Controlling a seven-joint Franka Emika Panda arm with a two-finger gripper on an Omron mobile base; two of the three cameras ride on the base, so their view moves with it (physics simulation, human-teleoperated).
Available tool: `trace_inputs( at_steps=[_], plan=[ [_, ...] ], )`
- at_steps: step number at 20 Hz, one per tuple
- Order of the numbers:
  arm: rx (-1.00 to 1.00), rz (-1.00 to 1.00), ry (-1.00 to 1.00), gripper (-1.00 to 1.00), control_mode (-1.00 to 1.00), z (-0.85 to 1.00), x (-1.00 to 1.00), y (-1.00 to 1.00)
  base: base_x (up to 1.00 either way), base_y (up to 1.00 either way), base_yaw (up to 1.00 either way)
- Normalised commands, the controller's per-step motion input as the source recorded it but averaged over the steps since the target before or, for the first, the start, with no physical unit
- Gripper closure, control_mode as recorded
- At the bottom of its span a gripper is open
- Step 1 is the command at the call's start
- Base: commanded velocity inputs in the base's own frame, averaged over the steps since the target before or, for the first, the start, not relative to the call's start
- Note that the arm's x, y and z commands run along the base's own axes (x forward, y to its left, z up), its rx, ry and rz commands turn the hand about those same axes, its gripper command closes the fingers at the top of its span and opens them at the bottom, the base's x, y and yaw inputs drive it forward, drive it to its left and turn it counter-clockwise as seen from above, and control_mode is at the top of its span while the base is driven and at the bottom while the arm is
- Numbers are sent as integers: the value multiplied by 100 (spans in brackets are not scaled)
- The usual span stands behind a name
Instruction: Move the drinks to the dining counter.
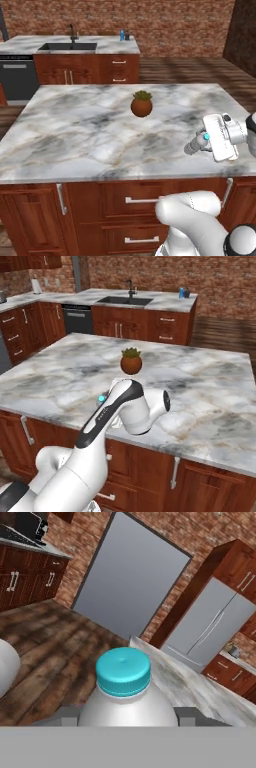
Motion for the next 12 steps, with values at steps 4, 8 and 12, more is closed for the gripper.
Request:
trace_inputs(
  at_steps=[4, 8, 12],
  plan=[
    [0, 0, 0, 100, 100, 0, 0, 0, -78, -11, 0],
    [0, 0, 0, 100, 100, 0, 0, 0, -47, -48, -4],
    [0, 0, 0, 100, 100, 0, 0, 0, -30, -64, -6]
  ],
)
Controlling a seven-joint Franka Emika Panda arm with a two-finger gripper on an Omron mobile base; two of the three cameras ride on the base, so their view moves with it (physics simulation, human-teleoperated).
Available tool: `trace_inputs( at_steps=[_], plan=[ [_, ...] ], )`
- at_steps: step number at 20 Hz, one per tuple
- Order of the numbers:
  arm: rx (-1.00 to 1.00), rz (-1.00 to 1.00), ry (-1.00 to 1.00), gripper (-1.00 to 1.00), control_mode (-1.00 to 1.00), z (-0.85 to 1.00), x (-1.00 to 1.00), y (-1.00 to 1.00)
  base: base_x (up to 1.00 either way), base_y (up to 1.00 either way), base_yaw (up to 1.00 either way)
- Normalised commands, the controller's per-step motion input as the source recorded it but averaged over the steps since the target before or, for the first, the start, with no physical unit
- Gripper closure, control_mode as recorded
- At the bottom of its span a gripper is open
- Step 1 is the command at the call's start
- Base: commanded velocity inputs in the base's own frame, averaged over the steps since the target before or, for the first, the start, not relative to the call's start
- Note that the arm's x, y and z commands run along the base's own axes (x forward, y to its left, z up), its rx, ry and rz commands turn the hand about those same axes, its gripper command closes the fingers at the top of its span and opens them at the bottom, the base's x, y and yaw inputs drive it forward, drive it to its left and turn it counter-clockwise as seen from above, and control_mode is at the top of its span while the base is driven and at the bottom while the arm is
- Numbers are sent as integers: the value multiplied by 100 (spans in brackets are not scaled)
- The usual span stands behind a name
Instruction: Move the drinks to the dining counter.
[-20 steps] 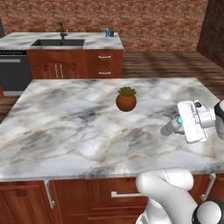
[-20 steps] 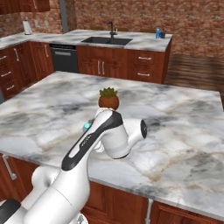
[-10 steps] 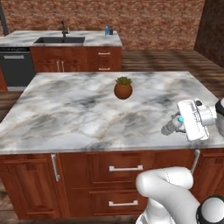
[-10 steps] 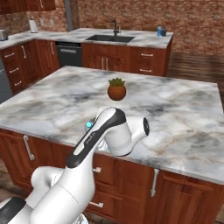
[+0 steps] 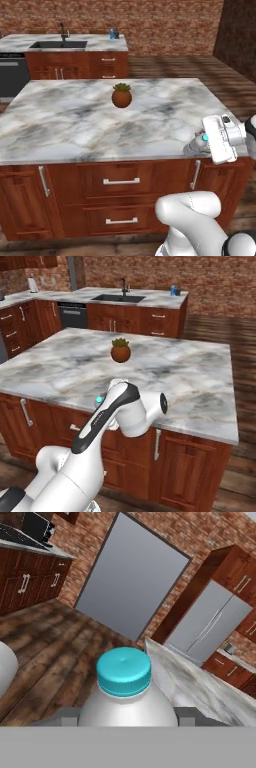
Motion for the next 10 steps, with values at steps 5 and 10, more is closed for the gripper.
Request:
trace_inputs(
  at_steps=[5, 10],
  plan=[
    [0, 0, 0, 100, 100, 0, 0, 0, -27, -64, -7],
    [0, 0, 0, 100, 100, 0, 0, 0, -15, -72, -7]
  ],
)
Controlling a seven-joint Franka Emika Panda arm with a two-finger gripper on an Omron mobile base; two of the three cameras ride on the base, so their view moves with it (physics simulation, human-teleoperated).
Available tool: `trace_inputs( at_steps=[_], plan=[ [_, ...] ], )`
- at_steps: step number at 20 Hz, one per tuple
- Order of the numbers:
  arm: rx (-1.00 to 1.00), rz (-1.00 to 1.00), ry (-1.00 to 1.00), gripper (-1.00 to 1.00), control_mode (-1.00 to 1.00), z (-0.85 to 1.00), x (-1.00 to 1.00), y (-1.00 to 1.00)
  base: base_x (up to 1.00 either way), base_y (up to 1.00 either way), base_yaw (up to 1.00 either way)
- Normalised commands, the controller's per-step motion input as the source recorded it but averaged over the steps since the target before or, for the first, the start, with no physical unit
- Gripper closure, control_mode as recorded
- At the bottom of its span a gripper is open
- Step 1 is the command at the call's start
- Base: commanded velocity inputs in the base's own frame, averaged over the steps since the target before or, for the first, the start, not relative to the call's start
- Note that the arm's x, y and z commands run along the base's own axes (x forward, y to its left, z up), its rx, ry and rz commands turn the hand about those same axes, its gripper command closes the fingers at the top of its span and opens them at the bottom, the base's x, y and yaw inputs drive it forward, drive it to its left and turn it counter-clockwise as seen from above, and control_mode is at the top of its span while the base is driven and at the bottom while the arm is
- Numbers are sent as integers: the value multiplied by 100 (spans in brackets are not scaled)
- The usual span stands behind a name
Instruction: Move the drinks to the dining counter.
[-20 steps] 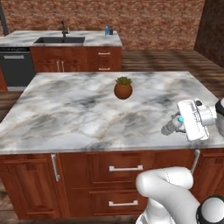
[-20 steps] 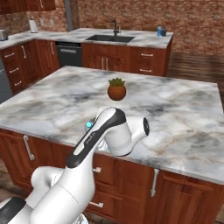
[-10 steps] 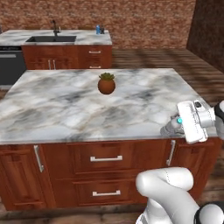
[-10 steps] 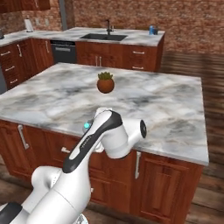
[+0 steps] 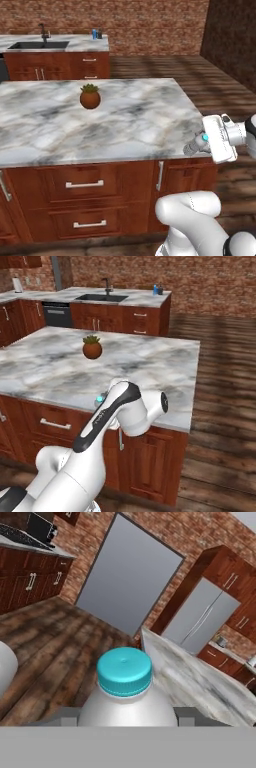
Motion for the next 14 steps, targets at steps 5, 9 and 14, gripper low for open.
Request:
trace_inputs(
  at_steps=[5, 9, 14],
  plan=[
    [0, 0, 0, 100, 100, 0, 0, 0, -4, -81, -8],
    [0, 0, 0, 100, 100, 0, 0, 0, 0, -86, -9],
    [0, 0, 0, 100, 100, 0, 0, 0, 0, -92, -8]
  ],
)
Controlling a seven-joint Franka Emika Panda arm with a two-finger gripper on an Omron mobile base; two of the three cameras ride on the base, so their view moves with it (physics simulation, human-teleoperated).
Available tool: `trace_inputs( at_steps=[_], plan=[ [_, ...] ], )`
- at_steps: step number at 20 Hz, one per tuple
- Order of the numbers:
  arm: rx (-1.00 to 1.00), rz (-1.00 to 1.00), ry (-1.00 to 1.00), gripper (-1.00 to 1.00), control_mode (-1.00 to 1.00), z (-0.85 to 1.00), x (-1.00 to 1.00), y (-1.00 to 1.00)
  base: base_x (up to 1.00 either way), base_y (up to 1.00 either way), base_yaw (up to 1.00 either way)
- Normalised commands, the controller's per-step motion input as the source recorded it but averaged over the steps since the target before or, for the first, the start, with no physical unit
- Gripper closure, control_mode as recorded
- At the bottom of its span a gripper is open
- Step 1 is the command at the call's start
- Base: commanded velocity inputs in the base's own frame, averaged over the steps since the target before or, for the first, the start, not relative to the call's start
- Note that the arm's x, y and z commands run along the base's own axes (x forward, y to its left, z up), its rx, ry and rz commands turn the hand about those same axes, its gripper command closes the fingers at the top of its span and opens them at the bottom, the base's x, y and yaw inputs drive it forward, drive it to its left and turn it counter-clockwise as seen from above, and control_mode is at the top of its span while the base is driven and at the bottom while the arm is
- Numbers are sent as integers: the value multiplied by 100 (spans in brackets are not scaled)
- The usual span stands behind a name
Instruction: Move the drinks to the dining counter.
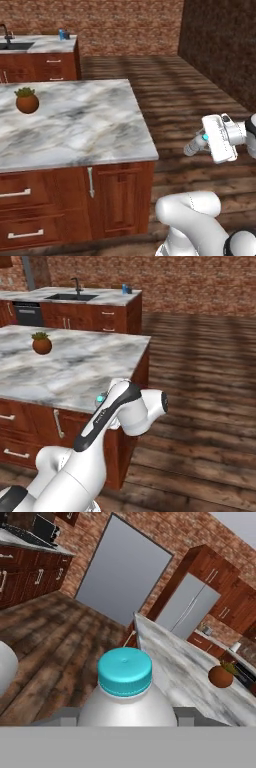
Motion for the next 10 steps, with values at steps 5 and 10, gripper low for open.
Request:
trace_inputs(
  at_steps=[5, 10],
  plan=[
    [0, 0, 0, 100, 100, 0, 0, 0, 0, -93, -7],
    [0, 0, 0, 100, 100, 0, 0, 0, 1, -87, -7]
  ],
)
